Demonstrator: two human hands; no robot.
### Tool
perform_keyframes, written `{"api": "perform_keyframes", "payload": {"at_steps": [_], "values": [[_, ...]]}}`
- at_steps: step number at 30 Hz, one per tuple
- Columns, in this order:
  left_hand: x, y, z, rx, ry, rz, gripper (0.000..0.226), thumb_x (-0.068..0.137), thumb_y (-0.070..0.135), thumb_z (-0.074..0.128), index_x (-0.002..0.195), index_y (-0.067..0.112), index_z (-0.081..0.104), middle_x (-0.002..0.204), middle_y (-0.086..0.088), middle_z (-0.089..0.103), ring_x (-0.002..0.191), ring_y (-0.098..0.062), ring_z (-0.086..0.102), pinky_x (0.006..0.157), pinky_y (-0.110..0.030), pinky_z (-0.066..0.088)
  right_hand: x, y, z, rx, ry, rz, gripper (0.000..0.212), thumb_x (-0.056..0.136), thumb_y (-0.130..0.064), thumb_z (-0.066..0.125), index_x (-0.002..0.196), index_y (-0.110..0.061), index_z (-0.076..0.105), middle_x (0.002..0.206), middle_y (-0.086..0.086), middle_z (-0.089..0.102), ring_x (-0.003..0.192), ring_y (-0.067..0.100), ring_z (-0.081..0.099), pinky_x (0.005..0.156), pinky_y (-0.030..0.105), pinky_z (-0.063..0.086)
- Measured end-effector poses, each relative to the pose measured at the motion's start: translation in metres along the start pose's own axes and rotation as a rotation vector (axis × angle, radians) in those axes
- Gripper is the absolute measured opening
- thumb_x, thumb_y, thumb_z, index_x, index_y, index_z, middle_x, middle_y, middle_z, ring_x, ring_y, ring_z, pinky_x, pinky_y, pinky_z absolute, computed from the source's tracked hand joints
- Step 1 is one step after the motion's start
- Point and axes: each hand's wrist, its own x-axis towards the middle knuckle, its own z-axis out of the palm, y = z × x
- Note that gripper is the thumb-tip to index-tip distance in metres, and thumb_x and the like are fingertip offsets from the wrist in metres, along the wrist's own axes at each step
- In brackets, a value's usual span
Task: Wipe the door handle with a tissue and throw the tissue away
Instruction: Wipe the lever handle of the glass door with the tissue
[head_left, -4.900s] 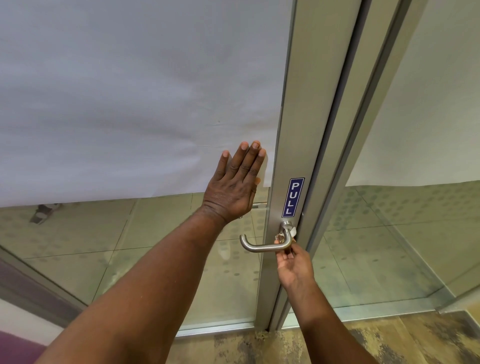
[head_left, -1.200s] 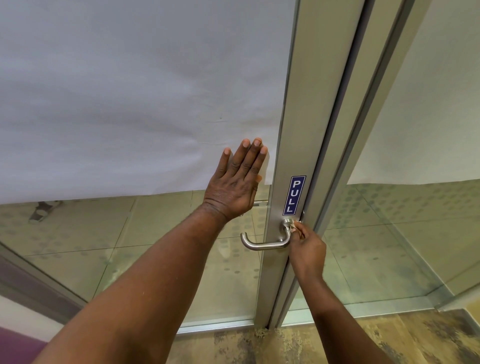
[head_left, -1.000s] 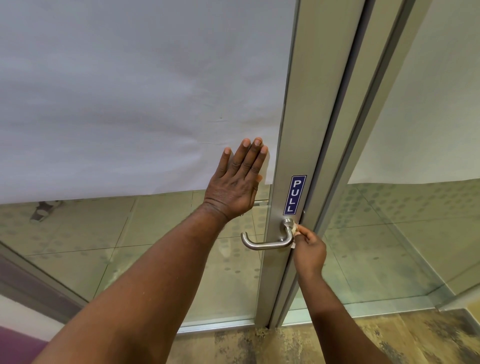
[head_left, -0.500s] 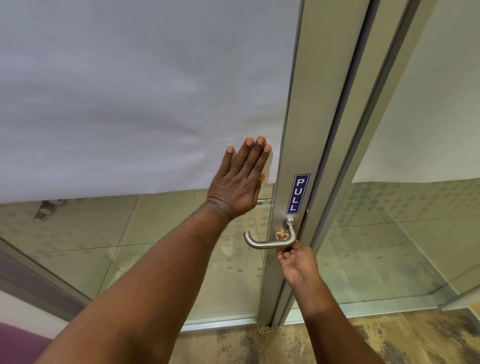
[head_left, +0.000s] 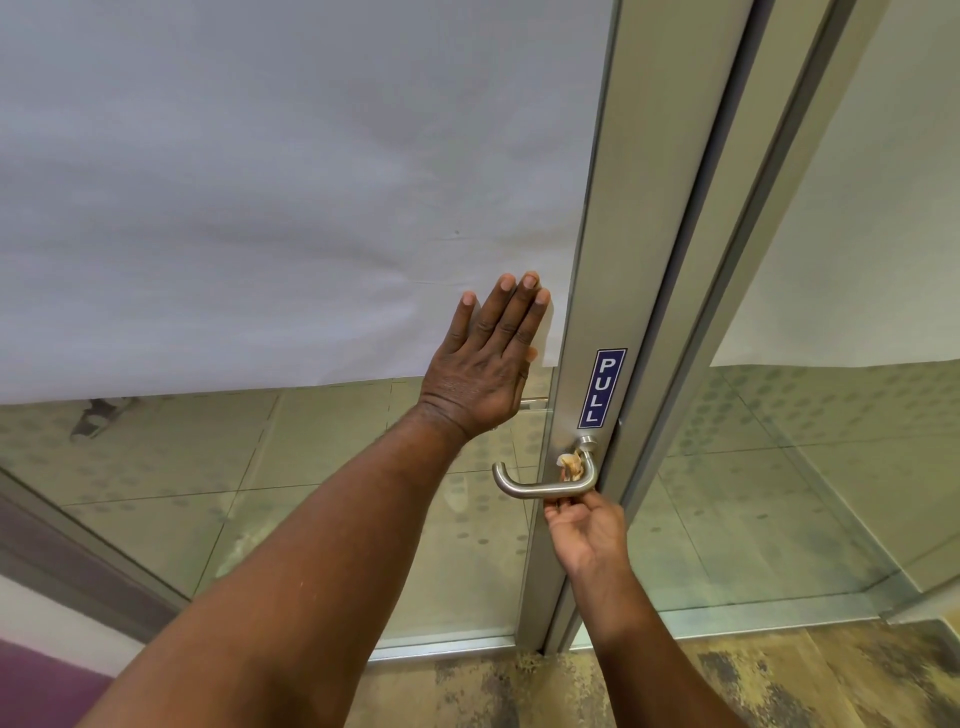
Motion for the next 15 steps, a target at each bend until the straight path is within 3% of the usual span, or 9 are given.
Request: {"api": "perform_keyframes", "payload": {"at_steps": [4,7,15], "values": [[0.0,0.0,0.0,0.002,0.004,-0.003,0.067,0.105,0.03,0.03,0.16,0.011,-0.004,0.166,-0.004,-0.029,0.154,-0.022,-0.022,0.125,-0.044,-0.013,-0.001,-0.003,-0.007,-0.015,-0.034,-0.067,0.029,0.098,0.004,0.043,0.115,-0.003,0.065,0.102,0.015,0.075,0.103,0.023,0.068,0.093,0.035,0.05],[0.0,0.0,-0.001,0.006,-0.002,-0.002,0.069,0.105,0.03,0.03,0.16,0.011,-0.007,0.165,-0.004,-0.03,0.154,-0.022,-0.023,0.125,-0.044,-0.014,-0.005,-0.005,-0.014,-0.09,-0.082,-0.103,0.033,0.095,0.005,0.045,0.117,-0.008,0.065,0.103,0.012,0.077,0.087,0.016,0.071,0.079,0.029,0.048],[0.0,0.0,-0.001,0.013,-0.011,-0.004,0.07,0.105,0.03,0.031,0.16,0.012,-0.008,0.166,-0.004,-0.028,0.154,-0.023,-0.023,0.124,-0.044,-0.016,-0.015,-0.014,-0.034,-0.326,-0.087,-0.229,0.027,0.096,0.005,0.049,0.113,-0.011,0.063,0.093,0.007,0.074,0.079,0.017,0.067,0.072,0.029,0.049]]}}
